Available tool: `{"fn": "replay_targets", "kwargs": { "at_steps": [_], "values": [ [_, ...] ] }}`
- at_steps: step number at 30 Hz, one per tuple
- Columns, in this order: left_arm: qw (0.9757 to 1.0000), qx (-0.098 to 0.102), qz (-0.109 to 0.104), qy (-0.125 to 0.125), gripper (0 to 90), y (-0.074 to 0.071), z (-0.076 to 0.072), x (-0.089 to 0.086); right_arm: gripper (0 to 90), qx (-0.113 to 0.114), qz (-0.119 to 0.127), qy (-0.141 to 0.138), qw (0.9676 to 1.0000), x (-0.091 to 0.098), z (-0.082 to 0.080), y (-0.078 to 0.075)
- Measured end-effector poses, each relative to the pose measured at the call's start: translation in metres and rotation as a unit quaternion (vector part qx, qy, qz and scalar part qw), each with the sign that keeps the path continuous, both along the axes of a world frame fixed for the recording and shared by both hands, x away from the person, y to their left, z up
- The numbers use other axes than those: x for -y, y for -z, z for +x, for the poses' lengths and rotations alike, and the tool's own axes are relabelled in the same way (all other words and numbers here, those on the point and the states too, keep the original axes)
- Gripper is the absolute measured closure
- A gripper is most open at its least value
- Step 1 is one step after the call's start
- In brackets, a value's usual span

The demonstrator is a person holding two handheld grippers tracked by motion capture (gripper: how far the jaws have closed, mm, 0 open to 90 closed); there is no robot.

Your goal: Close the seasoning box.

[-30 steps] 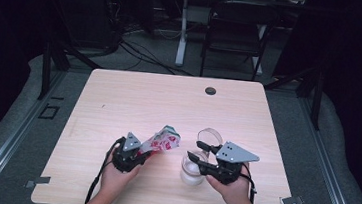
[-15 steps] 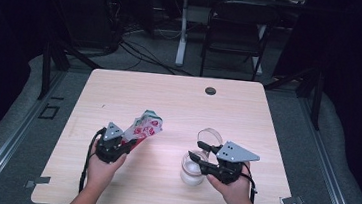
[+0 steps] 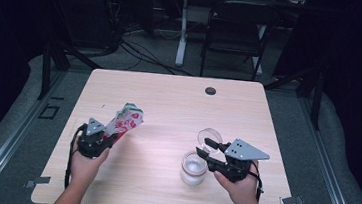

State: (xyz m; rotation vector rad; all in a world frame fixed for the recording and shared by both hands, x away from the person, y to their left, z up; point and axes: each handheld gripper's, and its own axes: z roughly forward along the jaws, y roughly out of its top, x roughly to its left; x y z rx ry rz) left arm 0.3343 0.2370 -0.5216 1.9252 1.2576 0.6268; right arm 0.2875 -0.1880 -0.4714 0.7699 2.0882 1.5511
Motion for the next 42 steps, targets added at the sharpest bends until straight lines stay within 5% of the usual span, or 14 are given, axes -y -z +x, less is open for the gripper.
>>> {"fn": "replay_targets", "kwargs": {
  "at_steps": [6,13,26,34,42],
  "values": [
    [0.9984,-0.006,-0.028,-0.050,77.1,0.009,0.003,-0.029,54.7,0.005,0.005,0.005,1.0000,0.006,0.000,-0.006],
    [0.9966,-0.022,-0.014,-0.079,77.1,0.022,0.009,-0.040,55.9,0.010,0.002,0.013,0.9999,0.010,0.000,-0.006],
    [0.9948,-0.048,-0.024,-0.087,75.7,0.033,0.012,-0.045,52.6,0.012,0.006,0.023,0.9996,0.014,0.001,-0.006],
    [0.9949,-0.049,-0.022,-0.086,62.1,0.030,0.008,-0.041,52.8,0.009,0.010,0.034,0.9993,0.017,0.000,-0.011],
    [0.9967,-0.016,-0.028,-0.075,39.5,0.023,0.004,-0.035,52.5,0.034,0.009,0.037,0.9987,0.017,-0.007,-0.021]
  ]
}}
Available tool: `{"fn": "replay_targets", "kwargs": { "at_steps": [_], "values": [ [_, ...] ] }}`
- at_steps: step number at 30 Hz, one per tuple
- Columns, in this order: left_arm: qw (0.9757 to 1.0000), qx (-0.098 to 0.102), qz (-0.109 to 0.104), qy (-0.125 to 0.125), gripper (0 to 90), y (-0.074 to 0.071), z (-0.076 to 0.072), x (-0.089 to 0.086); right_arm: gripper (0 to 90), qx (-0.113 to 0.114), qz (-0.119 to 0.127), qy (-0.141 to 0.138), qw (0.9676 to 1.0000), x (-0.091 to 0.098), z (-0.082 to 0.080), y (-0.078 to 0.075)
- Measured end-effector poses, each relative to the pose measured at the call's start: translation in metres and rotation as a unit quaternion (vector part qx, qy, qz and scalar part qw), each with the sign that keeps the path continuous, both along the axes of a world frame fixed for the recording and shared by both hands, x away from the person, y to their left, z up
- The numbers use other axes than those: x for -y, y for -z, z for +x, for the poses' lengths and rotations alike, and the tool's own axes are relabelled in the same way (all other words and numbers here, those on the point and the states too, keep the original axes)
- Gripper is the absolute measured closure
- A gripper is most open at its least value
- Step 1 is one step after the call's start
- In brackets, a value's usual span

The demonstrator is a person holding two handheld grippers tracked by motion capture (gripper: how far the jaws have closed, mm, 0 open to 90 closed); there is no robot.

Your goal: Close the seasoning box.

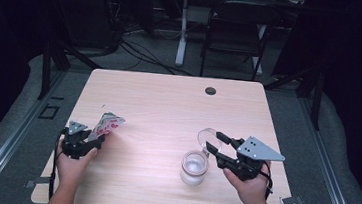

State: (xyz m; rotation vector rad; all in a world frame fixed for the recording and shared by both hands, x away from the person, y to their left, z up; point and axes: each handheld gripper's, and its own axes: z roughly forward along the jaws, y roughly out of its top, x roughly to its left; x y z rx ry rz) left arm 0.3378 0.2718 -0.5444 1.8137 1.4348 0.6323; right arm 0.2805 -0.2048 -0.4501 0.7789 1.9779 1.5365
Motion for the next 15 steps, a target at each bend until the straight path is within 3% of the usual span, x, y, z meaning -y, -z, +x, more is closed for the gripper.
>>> {"fn": "replay_targets", "kwargs": {
  "at_steps": [3,9,15],
  "values": [
    [0.9998,0.010,0.010,0.015,35.5,-0.003,-0.002,0.007,52.3,0.001,-0.008,0.013,0.9999,0.003,0.002,0.001],
    [0.9988,0.021,0.003,0.044,32.7,-0.008,-0.006,0.017,51.9,-0.037,-0.004,0.046,0.9983,0.012,0.013,0.012],
    [0.9973,0.025,0.008,0.068,32.7,-0.010,-0.009,0.031,61.0,-0.062,-0.003,0.047,0.9970,0.014,0.019,0.020]
  ]
}}
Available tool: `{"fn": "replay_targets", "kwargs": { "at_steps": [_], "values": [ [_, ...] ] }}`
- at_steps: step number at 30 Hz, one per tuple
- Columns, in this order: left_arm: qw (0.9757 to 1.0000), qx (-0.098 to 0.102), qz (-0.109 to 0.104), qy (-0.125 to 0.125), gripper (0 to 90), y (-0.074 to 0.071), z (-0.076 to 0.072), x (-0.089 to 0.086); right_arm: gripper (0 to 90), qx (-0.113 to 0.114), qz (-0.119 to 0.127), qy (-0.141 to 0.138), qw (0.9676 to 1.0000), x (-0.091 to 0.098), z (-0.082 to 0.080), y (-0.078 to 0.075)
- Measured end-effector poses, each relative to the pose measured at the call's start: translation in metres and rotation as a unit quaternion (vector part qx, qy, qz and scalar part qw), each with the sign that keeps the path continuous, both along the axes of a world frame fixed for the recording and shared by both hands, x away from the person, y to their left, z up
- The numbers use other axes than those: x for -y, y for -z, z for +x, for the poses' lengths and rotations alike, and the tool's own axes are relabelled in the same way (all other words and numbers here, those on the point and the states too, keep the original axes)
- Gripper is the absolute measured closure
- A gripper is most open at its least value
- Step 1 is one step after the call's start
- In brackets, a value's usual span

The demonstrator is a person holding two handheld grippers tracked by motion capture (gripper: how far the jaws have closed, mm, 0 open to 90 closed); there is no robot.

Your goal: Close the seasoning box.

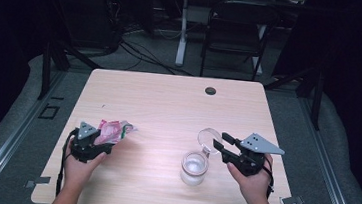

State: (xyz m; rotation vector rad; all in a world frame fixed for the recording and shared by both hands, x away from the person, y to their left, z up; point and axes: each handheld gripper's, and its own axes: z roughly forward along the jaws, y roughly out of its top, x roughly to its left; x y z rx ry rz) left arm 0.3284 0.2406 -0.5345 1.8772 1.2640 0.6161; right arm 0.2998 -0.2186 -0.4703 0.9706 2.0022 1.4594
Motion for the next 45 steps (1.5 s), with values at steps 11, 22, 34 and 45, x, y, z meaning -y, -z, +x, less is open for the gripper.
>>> {"fn": "replay_targets", "kwargs": {
  "at_steps": [11,22,34,45],
  "values": [
    [0.9990,0.008,0.004,0.043,32.6,-0.005,-0.006,0.027,69.1,0.015,-0.026,-0.013,0.9995,-0.006,-0.004,0.000],
    [0.9967,0.015,0.008,0.079,32.6,-0.009,-0.011,0.049,62.5,0.053,-0.088,-0.049,0.9936,-0.033,-0.020,0.004],
    [0.9939,0.008,0.020,0.108,32.1,-0.007,-0.011,0.066,52.0,0.069,-0.133,-0.063,0.9867,-0.056,-0.031,0.018],
    [0.9928,0.012,0.028,0.116,32.2,-0.013,-0.018,0.077,47.1,0.065,-0.152,-0.094,0.9817,-0.069,-0.036,0.022]
  ]
}}
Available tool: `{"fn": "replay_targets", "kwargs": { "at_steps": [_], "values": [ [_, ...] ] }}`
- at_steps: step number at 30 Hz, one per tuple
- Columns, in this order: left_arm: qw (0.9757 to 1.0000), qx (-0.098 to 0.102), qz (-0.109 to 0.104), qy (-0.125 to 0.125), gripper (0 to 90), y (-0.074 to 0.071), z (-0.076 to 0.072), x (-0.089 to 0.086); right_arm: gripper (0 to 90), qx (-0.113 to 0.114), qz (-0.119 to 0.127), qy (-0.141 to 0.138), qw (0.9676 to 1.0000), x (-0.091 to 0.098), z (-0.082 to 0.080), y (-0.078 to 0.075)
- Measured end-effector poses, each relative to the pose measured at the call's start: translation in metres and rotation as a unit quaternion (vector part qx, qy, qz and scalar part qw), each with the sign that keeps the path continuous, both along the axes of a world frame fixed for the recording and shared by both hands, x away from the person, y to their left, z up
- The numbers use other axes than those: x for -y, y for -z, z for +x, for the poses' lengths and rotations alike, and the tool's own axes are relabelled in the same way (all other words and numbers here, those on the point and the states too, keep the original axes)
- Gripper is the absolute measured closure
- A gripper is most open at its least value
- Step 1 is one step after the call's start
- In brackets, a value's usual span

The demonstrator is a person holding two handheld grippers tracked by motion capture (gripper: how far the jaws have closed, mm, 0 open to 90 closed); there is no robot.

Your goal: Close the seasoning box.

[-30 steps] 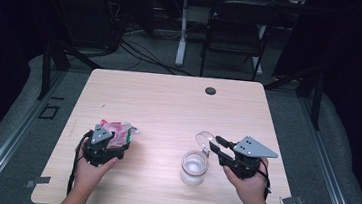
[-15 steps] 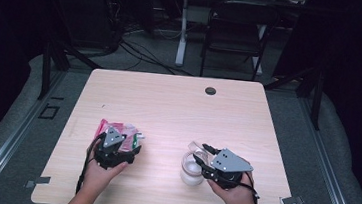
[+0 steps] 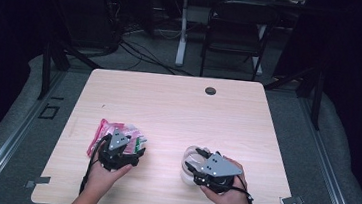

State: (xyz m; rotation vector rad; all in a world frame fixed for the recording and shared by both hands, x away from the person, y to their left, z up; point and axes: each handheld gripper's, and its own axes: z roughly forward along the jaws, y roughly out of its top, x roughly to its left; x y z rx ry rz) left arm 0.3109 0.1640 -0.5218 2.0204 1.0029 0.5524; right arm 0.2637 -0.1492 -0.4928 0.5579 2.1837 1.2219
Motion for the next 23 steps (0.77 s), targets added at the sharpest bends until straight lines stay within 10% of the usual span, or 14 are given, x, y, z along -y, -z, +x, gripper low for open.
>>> {"fn": "replay_targets", "kwargs": {
  "at_steps": [23],
  "values": [
    [0.9997,0.013,-0.008,0.019,32.3,-0.014,-0.017,0.015,46.7,-0.032,0.099,0.041,0.9937,0.036,0.014,-0.014]
  ]
}}
